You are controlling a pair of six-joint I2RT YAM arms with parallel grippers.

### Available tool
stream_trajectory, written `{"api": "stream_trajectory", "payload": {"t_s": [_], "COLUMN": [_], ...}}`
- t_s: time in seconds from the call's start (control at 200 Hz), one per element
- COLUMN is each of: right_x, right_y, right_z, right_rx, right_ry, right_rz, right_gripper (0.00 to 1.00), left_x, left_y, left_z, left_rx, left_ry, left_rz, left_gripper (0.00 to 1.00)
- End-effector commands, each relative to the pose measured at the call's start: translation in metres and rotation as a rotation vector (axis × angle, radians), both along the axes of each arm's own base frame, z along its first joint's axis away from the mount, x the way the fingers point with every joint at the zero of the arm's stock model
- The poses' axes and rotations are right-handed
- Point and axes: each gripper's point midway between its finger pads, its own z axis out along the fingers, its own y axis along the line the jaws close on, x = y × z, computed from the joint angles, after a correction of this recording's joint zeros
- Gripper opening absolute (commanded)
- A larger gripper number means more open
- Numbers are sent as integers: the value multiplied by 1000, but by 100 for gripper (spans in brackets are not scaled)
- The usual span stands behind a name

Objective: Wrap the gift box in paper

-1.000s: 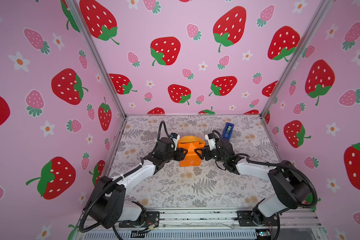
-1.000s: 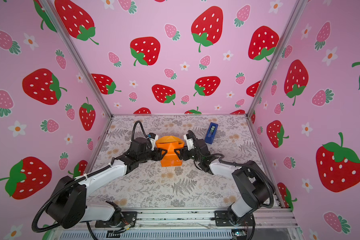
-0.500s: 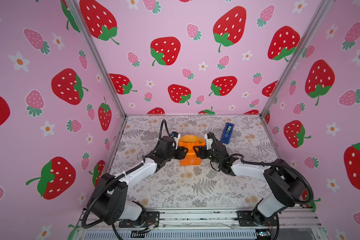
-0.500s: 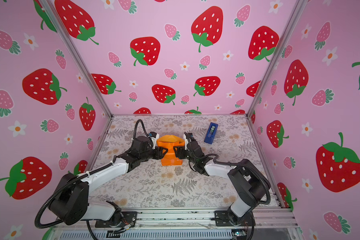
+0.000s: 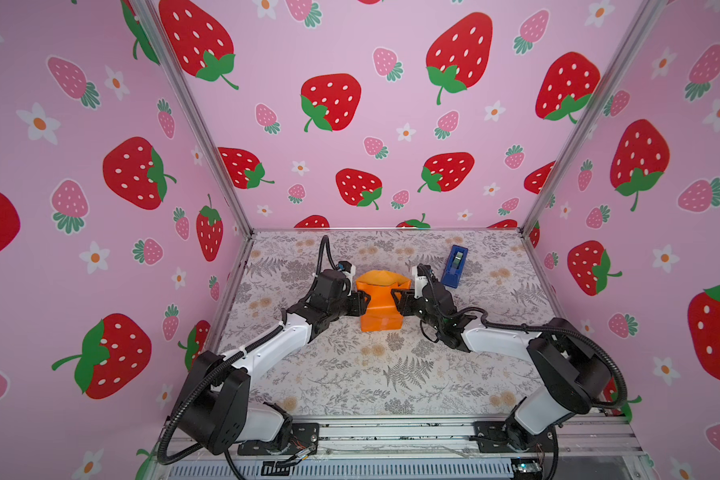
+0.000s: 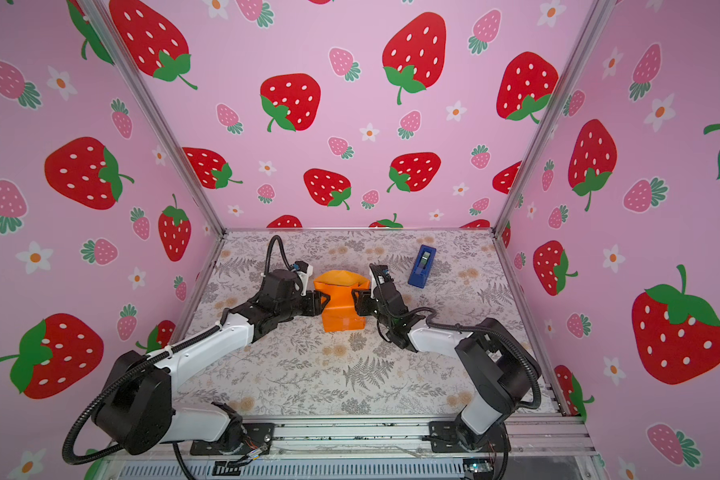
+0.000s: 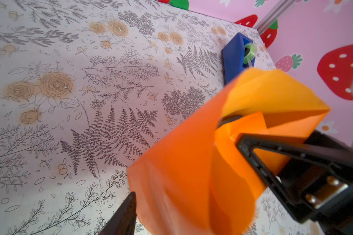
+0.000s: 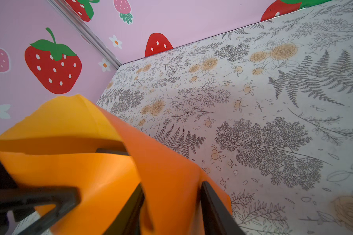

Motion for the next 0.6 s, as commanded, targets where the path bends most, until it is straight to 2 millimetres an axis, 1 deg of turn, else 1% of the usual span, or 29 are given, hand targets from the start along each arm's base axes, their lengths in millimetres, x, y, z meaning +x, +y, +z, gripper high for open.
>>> {"api": "stream_trajectory", "payload": {"t_s": [0.0,0.26,0.435,0.52,0.595], "right_x": [-7,-7,-6,-5,-3], "right_y": [-4,-4,-5,-6,-6], "right_z": [-26,-28,-27,-26,-24], "right_rx": [-58,-59,-56,-73,-107], "right_ry": [67,74,78,66,44], "right_rz": [-5,-5,-21,-34,-50], "right_gripper": [44,43,43,43,40], "left_x": [17,27,23,19,16], "left_y": [3,-3,-6,-4,-3], "left_z": [2,-11,-19,-26,-30], "left_rx": [-6,0,77,132,165], "left_ry": [5,22,1,-8,-18], "left_rz": [70,94,116,143,157], "left_gripper": [50,37,28,26,24]}}
